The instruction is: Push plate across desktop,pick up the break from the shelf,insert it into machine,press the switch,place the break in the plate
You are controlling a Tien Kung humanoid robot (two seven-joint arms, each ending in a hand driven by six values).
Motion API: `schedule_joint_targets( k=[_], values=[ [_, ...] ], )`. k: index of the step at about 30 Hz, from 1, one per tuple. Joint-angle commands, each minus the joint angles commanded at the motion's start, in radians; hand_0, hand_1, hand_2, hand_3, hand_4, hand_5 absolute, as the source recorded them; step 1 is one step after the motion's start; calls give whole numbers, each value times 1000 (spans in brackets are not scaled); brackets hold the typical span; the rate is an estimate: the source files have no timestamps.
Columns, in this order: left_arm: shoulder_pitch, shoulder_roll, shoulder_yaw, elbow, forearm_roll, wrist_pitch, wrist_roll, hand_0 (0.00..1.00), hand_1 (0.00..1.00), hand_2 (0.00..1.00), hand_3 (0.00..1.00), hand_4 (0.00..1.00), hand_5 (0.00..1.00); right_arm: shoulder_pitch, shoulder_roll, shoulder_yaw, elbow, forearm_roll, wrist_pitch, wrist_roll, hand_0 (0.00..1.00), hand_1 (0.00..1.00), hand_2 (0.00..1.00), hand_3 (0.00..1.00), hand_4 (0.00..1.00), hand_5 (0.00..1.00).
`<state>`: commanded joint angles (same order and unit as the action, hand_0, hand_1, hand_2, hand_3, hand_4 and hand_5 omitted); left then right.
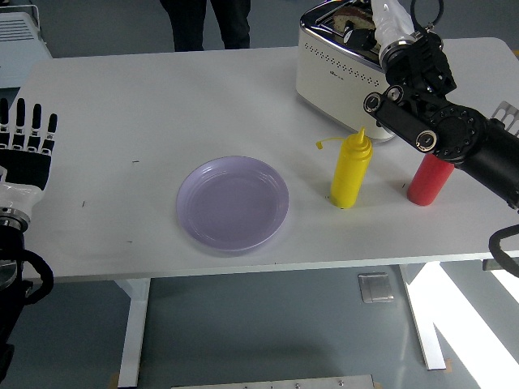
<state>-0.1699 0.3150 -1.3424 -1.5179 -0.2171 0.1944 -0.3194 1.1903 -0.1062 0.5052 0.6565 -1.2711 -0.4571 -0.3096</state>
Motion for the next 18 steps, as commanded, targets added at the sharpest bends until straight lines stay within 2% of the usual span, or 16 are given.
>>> schedule_joint_targets(
  k=[13,18],
  values=[
    [8,-2,-1,14,-32,-11,23,822,736,693,671,700,998,1,-7,31,30,-16,25,10,719,782,798,755,593,114],
    [14,-3,-5,13,-31,-10,22,823,736,691,671,700,998,-2,-28,84,92,-71,23,15,718,779,796,750,595,119]
  ],
)
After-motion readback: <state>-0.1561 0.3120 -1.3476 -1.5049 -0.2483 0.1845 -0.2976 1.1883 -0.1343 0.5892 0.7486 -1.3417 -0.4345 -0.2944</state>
